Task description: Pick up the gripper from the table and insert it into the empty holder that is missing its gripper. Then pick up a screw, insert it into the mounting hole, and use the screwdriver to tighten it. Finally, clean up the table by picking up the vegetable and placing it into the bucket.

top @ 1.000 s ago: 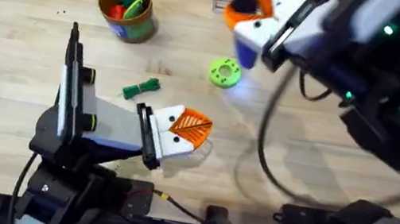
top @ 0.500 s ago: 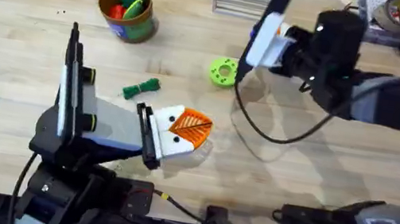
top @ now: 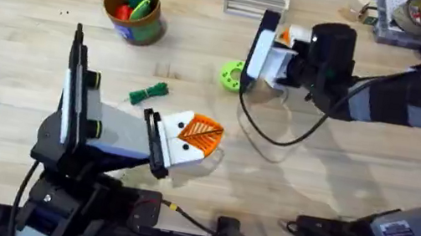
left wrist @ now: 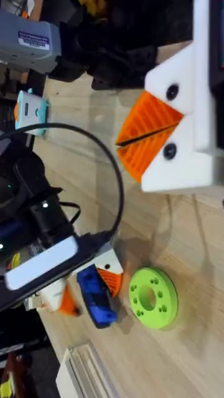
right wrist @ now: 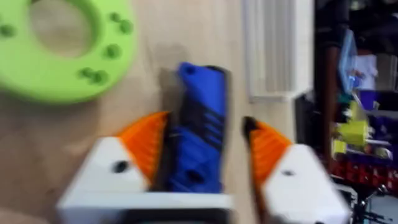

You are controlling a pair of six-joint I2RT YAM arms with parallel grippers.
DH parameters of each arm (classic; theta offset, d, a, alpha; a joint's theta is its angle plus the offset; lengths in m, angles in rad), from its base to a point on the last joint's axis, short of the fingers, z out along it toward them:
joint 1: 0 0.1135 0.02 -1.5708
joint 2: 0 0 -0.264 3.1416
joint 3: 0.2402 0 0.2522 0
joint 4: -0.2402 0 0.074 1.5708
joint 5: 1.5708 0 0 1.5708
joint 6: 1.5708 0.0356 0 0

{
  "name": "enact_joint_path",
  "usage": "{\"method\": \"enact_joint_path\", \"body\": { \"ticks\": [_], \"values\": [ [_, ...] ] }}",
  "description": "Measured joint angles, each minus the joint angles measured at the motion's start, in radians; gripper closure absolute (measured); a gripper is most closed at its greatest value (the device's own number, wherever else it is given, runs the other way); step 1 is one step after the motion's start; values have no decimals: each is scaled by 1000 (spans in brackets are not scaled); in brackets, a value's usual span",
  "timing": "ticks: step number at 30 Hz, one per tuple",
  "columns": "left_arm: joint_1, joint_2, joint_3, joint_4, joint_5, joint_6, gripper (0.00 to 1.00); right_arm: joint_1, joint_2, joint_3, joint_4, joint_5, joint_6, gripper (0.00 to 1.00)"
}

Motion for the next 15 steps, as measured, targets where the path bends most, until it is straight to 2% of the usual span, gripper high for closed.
{"method": "enact_joint_path", "body": {
  "ticks": [1, 2, 3, 15],
  "values": [
    [0, 0, 0, 0, 0, 0, 989, -2, -4, 7, 5, 2, 12, 134],
    [0, 0, 0, 0, 0, 0, 989, -2, -8, 14, 4, 2, 23, 56],
    [0, 0, 0, 0, 0, 0, 989, -1, -9, 16, 2, 2, 38, 34],
    [0, 0, 0, 0, 0, 0, 989, 0, -19, 15, -22, 1, 262, 24]
  ]
}}
